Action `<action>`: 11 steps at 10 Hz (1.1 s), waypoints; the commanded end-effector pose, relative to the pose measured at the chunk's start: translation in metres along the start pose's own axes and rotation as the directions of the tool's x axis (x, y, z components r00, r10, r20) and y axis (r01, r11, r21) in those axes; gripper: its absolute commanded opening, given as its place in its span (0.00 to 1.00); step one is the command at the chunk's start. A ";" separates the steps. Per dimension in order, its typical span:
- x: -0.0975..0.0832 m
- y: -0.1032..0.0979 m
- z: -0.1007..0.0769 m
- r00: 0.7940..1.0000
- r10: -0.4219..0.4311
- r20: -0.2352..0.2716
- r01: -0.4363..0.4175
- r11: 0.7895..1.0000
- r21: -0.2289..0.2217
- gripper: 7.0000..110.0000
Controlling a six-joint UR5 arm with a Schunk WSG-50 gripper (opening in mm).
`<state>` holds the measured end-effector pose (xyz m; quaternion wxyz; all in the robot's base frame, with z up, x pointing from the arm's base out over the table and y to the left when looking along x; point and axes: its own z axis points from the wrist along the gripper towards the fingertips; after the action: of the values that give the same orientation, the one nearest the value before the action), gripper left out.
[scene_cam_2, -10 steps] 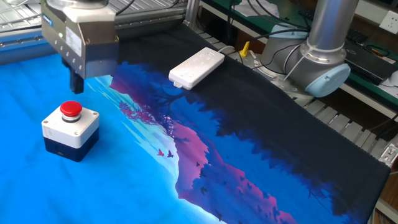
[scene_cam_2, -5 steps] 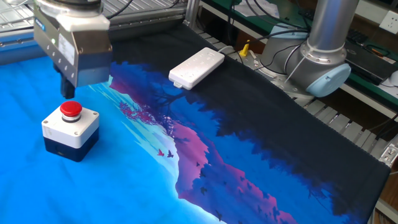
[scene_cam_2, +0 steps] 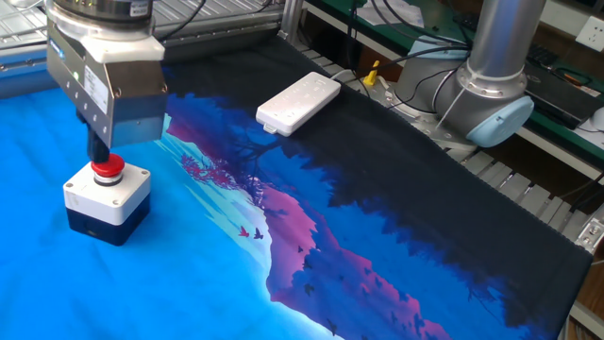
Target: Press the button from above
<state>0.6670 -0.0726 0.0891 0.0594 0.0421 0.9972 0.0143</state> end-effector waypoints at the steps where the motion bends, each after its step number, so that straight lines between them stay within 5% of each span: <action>1: 0.000 0.000 0.002 1.000 0.004 0.014 -0.003 0.998 -0.056 0.00; 11: 0.007 0.001 0.012 0.999 0.034 0.000 -0.034 0.997 -0.066 0.00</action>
<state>0.6592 -0.0723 0.0824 0.0577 0.0515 0.9961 0.0416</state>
